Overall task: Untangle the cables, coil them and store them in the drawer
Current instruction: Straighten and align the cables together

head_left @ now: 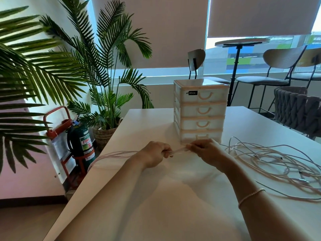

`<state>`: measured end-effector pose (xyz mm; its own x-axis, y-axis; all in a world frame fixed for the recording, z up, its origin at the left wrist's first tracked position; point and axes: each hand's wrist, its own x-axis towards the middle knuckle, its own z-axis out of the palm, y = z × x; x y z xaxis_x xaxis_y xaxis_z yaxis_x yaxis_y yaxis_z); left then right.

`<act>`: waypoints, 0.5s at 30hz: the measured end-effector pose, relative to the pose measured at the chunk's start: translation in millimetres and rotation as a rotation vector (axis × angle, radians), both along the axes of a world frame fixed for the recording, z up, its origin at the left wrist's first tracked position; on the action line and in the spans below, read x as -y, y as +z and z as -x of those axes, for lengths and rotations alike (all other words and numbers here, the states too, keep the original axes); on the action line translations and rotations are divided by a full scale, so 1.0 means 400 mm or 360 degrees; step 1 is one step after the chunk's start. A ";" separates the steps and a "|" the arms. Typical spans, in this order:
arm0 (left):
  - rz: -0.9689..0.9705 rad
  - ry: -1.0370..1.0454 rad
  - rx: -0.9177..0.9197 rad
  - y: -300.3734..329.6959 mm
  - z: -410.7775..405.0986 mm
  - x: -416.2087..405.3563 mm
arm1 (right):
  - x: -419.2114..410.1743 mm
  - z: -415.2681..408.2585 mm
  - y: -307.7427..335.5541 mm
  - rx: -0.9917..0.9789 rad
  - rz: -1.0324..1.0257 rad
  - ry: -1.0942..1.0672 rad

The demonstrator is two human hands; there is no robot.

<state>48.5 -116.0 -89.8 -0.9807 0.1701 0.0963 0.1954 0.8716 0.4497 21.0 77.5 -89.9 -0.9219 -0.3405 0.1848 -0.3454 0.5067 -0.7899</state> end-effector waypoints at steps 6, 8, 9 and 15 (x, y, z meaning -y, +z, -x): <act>-0.0284 0.0018 -0.0061 -0.004 -0.008 0.010 | -0.006 -0.002 0.002 -0.0047 -0.0067 0.0048; -0.0340 -0.0022 -0.0038 -0.005 -0.009 0.006 | -0.007 0.001 0.001 -0.0062 -0.0042 0.0006; -0.0356 -0.0032 -0.0027 -0.005 -0.009 0.001 | -0.007 0.002 0.001 -0.0071 -0.0018 -0.0027; -0.0507 -0.0034 0.0031 -0.012 -0.007 -0.031 | -0.007 0.000 -0.001 -0.0121 -0.0037 -0.0106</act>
